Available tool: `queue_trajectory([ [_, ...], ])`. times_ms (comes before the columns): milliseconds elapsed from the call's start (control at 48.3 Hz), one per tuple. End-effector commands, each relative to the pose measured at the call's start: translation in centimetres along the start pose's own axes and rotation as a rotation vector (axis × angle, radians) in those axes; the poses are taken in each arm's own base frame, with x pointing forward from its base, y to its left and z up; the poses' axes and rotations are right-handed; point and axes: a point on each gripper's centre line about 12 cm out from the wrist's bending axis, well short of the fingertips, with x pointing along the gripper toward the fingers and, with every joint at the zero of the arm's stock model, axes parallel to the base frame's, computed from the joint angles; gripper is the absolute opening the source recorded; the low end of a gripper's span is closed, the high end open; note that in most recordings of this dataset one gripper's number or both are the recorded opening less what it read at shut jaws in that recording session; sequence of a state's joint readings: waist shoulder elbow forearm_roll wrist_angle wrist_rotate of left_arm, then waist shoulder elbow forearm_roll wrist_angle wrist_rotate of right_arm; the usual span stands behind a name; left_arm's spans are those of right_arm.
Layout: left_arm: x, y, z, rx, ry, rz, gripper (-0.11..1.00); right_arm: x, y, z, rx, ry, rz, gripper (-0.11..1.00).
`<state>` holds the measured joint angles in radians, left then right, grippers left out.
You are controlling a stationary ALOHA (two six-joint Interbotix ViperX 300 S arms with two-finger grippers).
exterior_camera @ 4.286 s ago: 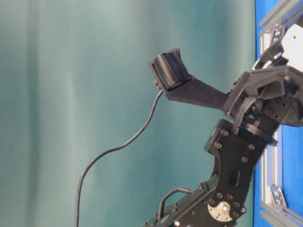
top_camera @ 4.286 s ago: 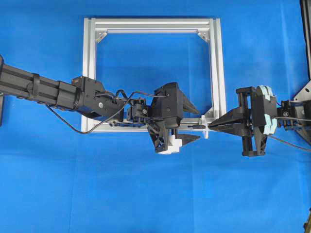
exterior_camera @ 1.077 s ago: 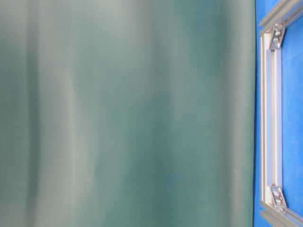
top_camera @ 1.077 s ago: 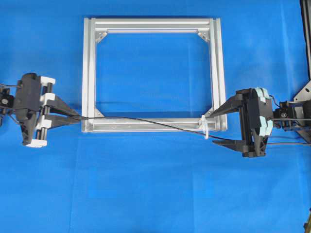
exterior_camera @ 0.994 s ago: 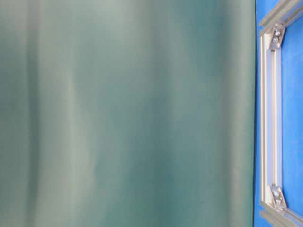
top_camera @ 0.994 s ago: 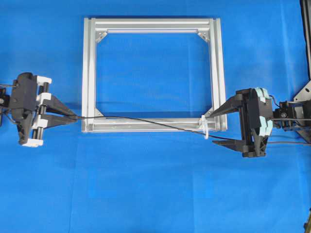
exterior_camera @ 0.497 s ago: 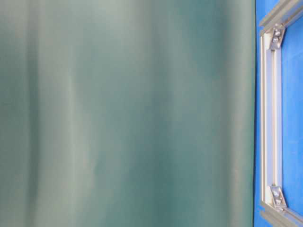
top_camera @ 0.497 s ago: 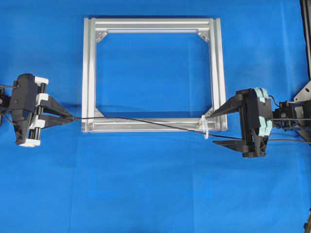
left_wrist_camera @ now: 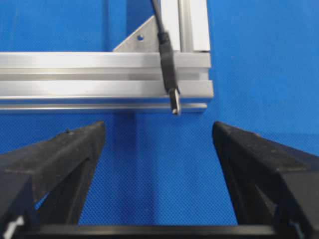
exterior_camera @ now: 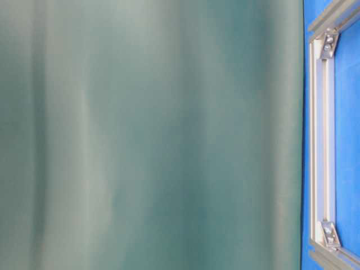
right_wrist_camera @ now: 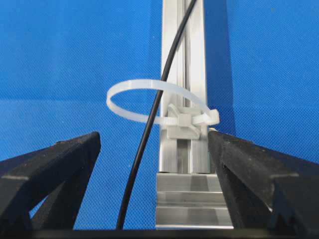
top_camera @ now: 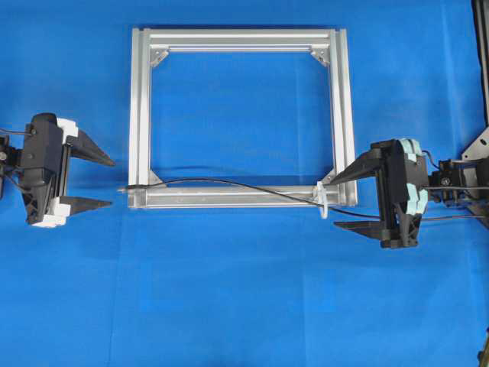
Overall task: Insert the wire through the string loop located on the right side.
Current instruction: 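Release the cable from the left gripper and withdraw both grippers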
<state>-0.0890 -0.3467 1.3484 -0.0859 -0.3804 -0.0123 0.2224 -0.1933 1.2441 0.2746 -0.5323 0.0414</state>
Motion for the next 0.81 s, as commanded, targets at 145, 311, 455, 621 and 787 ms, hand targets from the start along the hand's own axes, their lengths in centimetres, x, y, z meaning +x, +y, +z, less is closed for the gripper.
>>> queue_trajectory([
  [145, -0.2, 0.0, 2.2, -0.007, -0.081, -0.001, 0.82, -0.7, 0.5, 2.3, 0.009, -0.076, 0.023, 0.94],
  [311, -0.8, -0.1, 4.2, 0.0, -0.138, -0.006, 0.82, -2.1, 0.3, 3.8, 0.01, -0.108, 0.027, 0.94],
  [455, -1.4, -0.1, 5.6, -0.006, -0.166, -0.006, 0.82, -3.5, 0.4, 5.2, -0.011, -0.138, 0.039, 0.94],
  [621, -2.1, -0.3, 6.9, -0.009, -0.199, -0.012, 0.82, -4.7, 0.6, 6.2, -0.029, -0.155, 0.055, 0.94],
  [787, -2.2, -0.2, 7.0, -0.008, -0.199, -0.011, 0.82, -5.0, 0.5, 6.3, -0.029, -0.159, 0.056, 0.94],
])
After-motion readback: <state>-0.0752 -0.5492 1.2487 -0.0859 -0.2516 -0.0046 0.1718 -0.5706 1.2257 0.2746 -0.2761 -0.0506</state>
